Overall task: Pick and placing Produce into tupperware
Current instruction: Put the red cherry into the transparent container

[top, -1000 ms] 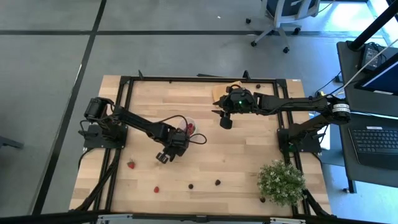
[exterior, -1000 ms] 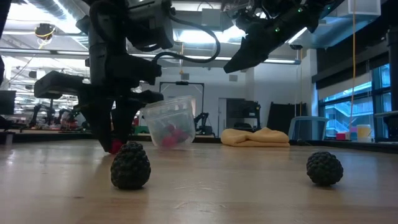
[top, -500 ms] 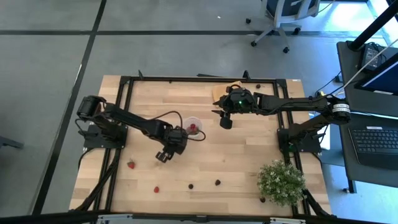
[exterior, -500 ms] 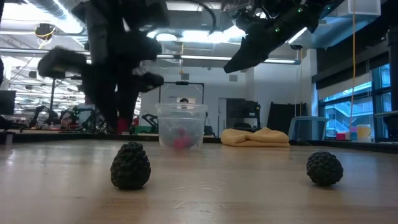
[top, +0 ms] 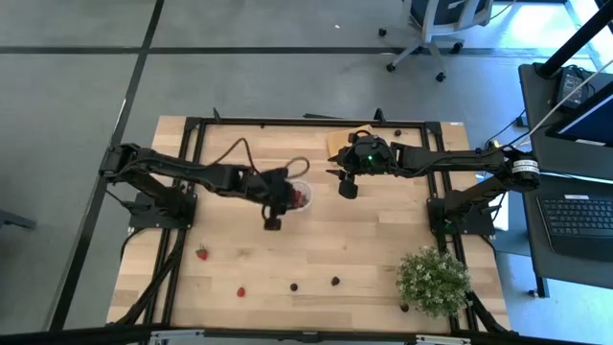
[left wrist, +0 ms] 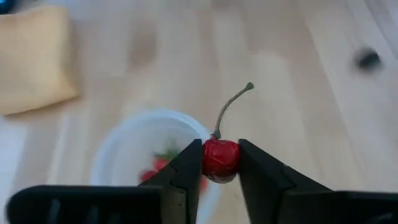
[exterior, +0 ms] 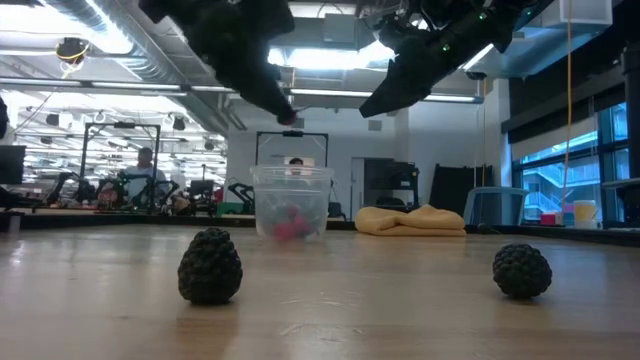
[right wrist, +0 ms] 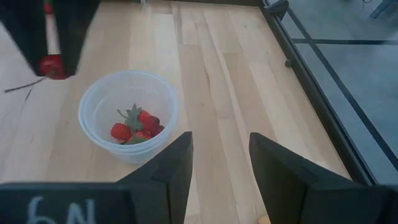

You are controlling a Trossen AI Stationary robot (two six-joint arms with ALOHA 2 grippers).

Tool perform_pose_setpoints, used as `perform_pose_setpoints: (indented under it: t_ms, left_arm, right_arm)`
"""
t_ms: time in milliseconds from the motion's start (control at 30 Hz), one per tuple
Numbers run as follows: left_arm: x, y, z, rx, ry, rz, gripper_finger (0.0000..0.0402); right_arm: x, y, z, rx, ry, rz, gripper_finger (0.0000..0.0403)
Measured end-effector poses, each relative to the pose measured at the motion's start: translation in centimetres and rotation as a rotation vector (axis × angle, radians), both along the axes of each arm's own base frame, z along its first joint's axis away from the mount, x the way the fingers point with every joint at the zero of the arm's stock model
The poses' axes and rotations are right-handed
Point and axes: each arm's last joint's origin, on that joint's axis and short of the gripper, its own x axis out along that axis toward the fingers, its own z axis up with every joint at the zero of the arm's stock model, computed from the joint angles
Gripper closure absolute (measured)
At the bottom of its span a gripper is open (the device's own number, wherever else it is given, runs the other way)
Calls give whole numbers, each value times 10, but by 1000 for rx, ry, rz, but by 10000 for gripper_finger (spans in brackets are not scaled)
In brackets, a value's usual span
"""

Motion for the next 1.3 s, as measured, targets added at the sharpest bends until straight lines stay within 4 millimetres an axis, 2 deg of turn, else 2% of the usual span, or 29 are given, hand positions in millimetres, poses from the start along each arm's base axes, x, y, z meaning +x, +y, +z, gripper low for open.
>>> perform_pose_setpoints:
  t_ms: [100, 433, 1067, 1300]
  left_arm:
    - [1, 10, 2, -33, -21, 66, 314]
    - [14, 36, -37, -138, 104, 258, 314]
    - [14, 40, -36, -141, 94, 276, 313]
    - [14, 40, -36, -142, 94, 277, 278]
  right_arm:
    - [0, 0, 0, 0, 0, 0, 242]
    - [0, 0, 0, 0, 1, 0, 242]
    - [0, 0, 0, 1, 1, 0, 242]
    - [0, 0, 0, 2, 1, -1, 242]
